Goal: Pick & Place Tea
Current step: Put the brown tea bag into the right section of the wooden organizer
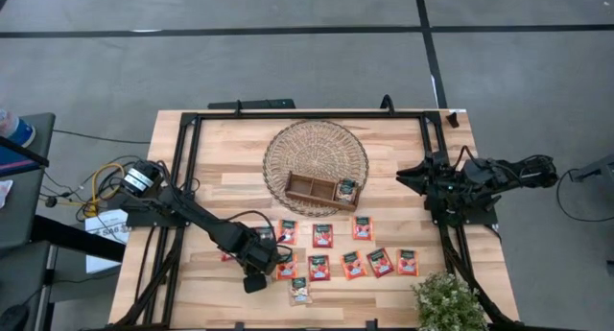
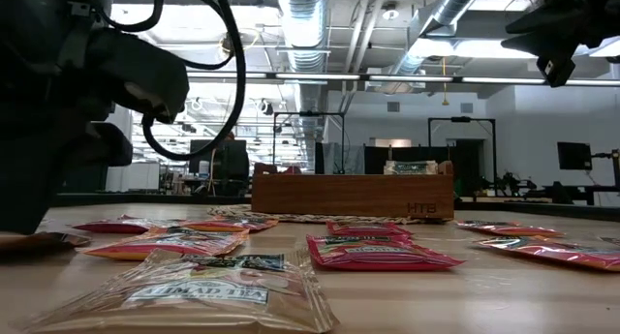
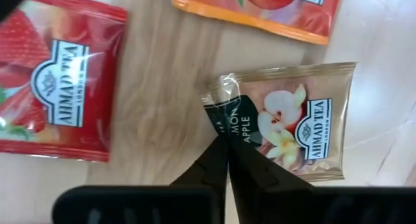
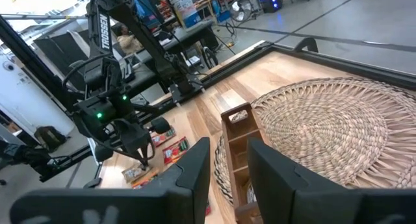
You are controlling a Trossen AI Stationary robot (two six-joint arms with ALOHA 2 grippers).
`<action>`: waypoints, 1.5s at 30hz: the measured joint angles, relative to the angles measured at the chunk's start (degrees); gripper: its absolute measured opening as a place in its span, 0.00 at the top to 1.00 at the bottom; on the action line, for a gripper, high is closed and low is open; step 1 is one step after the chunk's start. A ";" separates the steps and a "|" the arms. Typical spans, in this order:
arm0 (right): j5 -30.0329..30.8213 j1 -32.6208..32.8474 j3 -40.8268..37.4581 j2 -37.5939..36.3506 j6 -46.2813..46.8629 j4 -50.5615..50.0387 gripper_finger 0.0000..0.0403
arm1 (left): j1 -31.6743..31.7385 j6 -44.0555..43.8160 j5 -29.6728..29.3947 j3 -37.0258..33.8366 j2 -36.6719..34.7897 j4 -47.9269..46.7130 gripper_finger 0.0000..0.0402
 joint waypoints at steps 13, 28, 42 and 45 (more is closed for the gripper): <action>0.07 0.00 0.00 0.00 0.02 -1.03 0.77 | -0.15 0.48 -2.59 -0.31 -1.38 -1.40 1.00; -0.06 0.00 0.00 0.00 0.49 -0.79 0.77 | 0.07 0.10 -9.96 5.19 -9.61 -15.17 1.00; -6.54 0.00 0.00 9.70 1.34 12.64 0.77 | 4.58 21.86 -32.44 27.14 -9.99 -30.11 1.00; -7.64 0.00 0.00 15.40 -0.66 17.62 0.77 | 7.51 29.57 -36.09 29.55 -9.48 -29.79 1.00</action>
